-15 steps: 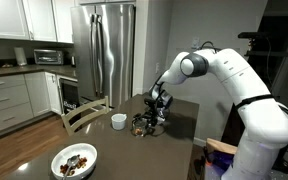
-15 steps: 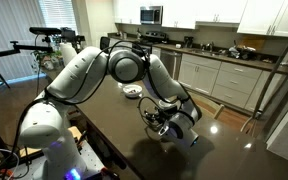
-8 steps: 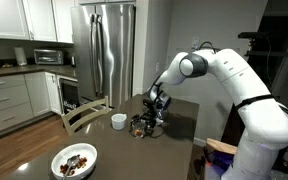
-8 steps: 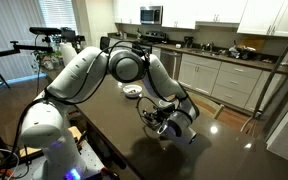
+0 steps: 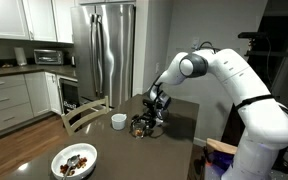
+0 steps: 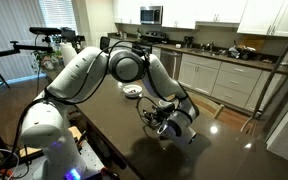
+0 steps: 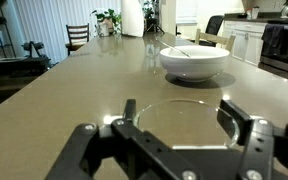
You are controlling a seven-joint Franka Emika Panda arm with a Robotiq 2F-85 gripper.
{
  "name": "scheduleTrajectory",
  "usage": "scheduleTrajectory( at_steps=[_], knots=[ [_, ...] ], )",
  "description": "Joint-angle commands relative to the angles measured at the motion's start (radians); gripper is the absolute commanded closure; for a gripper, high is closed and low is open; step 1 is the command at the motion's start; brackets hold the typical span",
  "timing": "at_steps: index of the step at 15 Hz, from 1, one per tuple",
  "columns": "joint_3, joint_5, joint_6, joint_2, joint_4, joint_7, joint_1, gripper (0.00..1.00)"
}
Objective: Pick up the glass cup and pour some of its contents in the bowl
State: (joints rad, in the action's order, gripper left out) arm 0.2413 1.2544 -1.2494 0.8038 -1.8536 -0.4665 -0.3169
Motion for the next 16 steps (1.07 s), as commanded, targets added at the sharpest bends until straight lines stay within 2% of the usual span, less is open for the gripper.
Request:
scheduleTrajectory(
  at_steps=[1,16],
  knots=[
    [0.012,0.007,0.021,-0.013,-0.008,-0.023,0.009,0.41],
    [0.019,-0.008,0.0,-0.107,-0.019,-0.067,0.061,0.41]
  ],
)
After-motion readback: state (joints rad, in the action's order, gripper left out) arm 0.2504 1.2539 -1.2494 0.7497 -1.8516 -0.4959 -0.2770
